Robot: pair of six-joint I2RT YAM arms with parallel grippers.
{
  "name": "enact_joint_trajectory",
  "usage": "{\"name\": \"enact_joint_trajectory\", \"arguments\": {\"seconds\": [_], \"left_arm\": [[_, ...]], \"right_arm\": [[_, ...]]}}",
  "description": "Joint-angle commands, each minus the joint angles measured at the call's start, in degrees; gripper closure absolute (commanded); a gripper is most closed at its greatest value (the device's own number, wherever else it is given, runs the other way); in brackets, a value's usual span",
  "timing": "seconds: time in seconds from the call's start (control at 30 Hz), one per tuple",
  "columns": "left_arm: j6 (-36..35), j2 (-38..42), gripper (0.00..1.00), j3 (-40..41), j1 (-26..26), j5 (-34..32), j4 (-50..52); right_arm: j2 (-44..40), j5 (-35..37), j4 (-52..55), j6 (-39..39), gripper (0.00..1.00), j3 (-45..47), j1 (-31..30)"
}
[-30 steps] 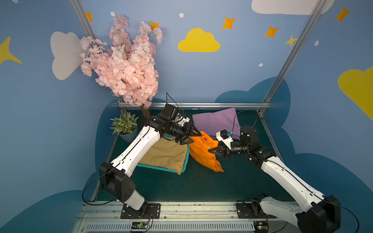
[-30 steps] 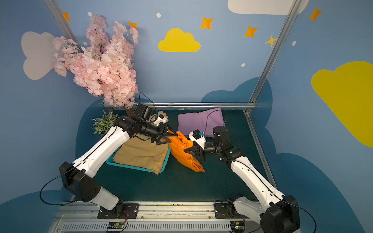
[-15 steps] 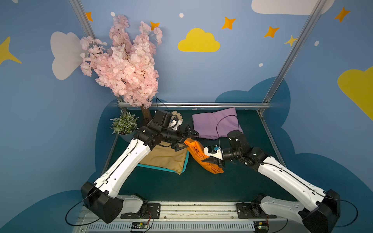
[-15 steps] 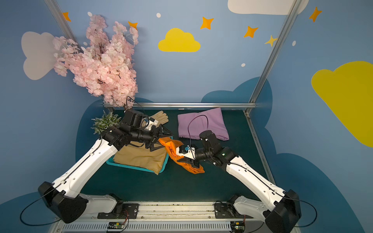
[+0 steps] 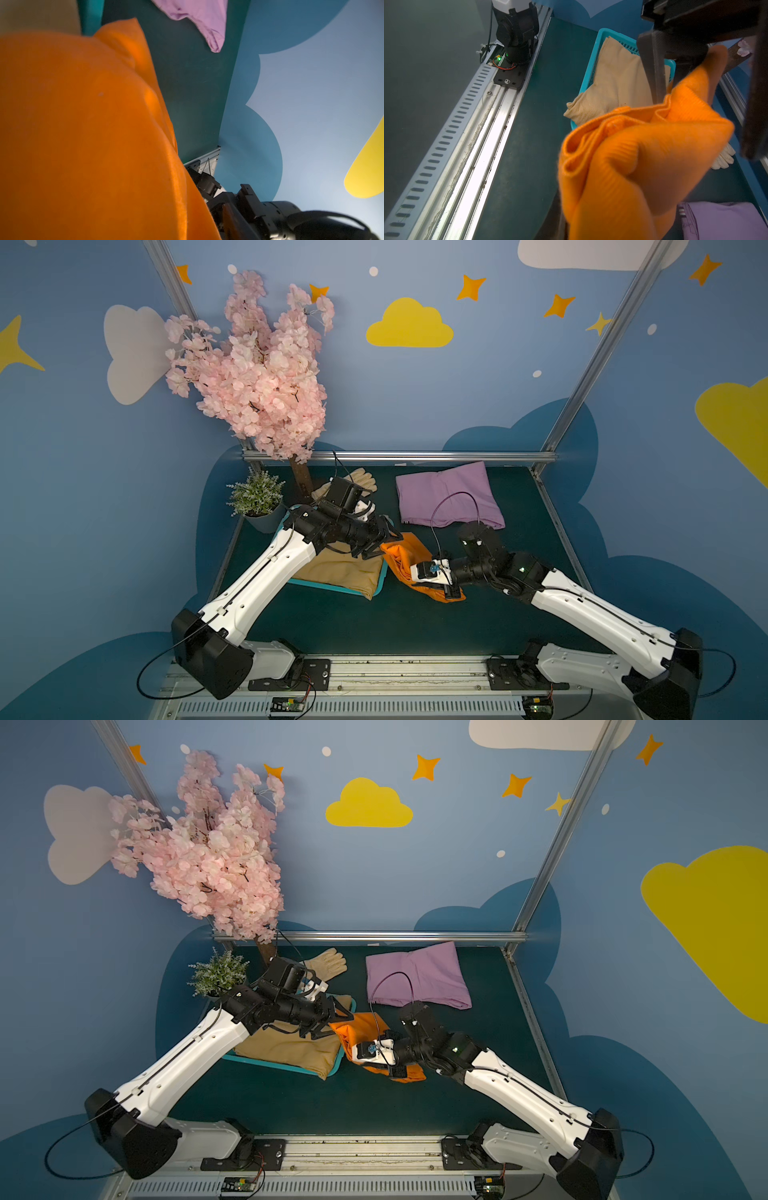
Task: Put the folded long pants in the basket
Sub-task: Pick up the long pant at the center of the board.
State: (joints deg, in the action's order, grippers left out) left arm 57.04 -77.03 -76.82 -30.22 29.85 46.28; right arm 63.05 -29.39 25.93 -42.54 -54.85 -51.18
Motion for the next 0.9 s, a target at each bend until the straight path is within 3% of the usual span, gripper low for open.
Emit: {"name": "enact_joint_trajectory", "arguments": {"seconds": [0.0, 0.13, 0.2, 0.23, 0.3, 0.33, 0.37, 0.53, 0.63, 0.73, 0.87], "left_arm": [[-2.14, 0.15, 0.67, -0.43, 0.19, -5.37, 0.47], [-2.58, -0.32, 0.78, -1.16, 0.29, -5.77, 0.48], [-3.27, -1.2, 0.92, -2.26, 0.32, -5.13, 0.63], [-3.86, -1.71, 0.97, -3.09, 0.33, -4.77, 0.81], [-6.55, -2.75, 0.98, -5.63, 0.33, -3.45, 0.91], [-8.36, -3.05, 0.97, -6.95, 0.32, -2.73, 1.36], [-11.21, -3.36, 0.98, -8.73, 0.45, -2.57, 2.69], [-23.29, -2.1, 0.98, -12.32, 2.28, -2.35, 11.19], [-28.55, -0.86, 0.98, -10.92, 5.33, 1.32, 14.82], [-34.9, 0.32, 0.98, -9.86, 7.88, 1.75, 19.49], [-39.87, 2.72, 0.98, -8.16, 9.99, -5.56, 24.0]], "right_arm": [[-3.16, -2.21, -0.05, -1.62, 1.0, 0.52, -2.36], [-4.95, -1.48, -0.15, -0.77, 1.0, 2.02, -3.4], [-5.55, -1.65, 0.16, 0.93, 1.0, 2.25, -3.71], [-5.78, -1.96, 0.42, 2.33, 0.93, 2.05, -3.75], [-6.86, -1.02, -0.53, 9.1, 0.45, 2.09, -3.8], [-7.53, -0.09, -1.98, 14.04, 0.33, 2.56, -3.75], [-8.81, 0.54, -3.57, 19.67, 0.28, 3.17, -3.75], [-17.63, 0.72, -8.78, 35.14, 0.23, 7.54, -2.88], [-20.79, 4.08, -12.01, 46.08, 0.15, 10.25, 2.51], [-18.62, 3.72, -17.34, 58.78, 0.14, 15.31, 11.48], [-11.34, 3.69, -17.63, 67.5, 0.16, 19.55, 18.93]]}}
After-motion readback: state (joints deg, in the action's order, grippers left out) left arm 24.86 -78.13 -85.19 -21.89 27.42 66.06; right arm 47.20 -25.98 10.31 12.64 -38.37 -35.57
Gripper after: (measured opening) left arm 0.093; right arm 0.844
